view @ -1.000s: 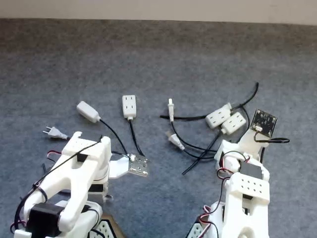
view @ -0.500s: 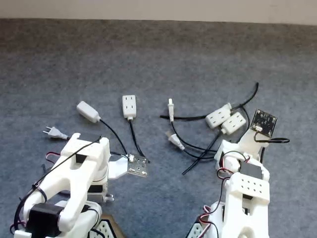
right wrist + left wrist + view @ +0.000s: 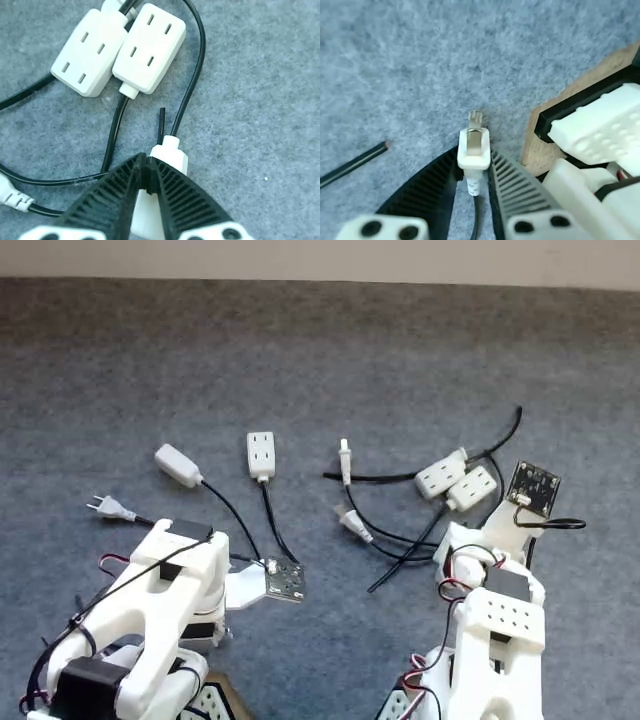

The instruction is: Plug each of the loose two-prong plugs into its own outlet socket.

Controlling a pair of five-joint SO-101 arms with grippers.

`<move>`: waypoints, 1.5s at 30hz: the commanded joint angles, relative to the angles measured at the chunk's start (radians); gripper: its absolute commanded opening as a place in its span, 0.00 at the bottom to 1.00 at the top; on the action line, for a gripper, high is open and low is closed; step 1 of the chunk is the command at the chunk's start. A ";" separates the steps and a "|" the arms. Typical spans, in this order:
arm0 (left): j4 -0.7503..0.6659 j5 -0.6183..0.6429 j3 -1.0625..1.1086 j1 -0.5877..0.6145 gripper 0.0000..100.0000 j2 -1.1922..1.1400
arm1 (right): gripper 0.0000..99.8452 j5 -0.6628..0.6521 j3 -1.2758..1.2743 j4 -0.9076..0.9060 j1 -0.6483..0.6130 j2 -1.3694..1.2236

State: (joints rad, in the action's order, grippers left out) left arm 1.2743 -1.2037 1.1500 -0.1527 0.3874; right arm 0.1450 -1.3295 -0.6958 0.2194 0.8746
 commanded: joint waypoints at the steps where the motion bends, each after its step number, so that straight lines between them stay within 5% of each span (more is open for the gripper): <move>1: -0.040 0.008 -0.001 -0.019 0.01 0.013 | 0.01 0.002 -0.001 0.013 0.010 0.012; 6: -0.034 0.025 -0.143 -0.001 0.01 0.016 | 0.01 0.002 -0.001 0.013 0.010 0.012; 16: -0.107 0.345 -0.479 -0.101 0.01 0.354 | 0.01 0.002 -0.002 0.042 0.007 0.008; 26: -0.638 0.787 -0.091 -0.286 0.01 0.779 | 0.01 0.002 -0.002 0.045 0.007 0.012; 32: -0.945 0.933 0.174 -0.351 0.01 0.995 | 0.01 0.000 0.010 0.047 0.005 0.012; 40: -1.204 1.214 0.389 -0.329 0.01 1.190 | 0.01 -0.169 0.147 0.022 -0.117 0.013; 45: -1.235 1.402 0.450 -0.282 0.01 1.277 | 0.01 -0.181 0.394 -0.145 -0.203 0.013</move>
State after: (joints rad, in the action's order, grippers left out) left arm 0.0760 0.0775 1.5842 -0.4718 1.5980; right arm -0.0192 -1.1162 -0.7541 0.0660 0.8715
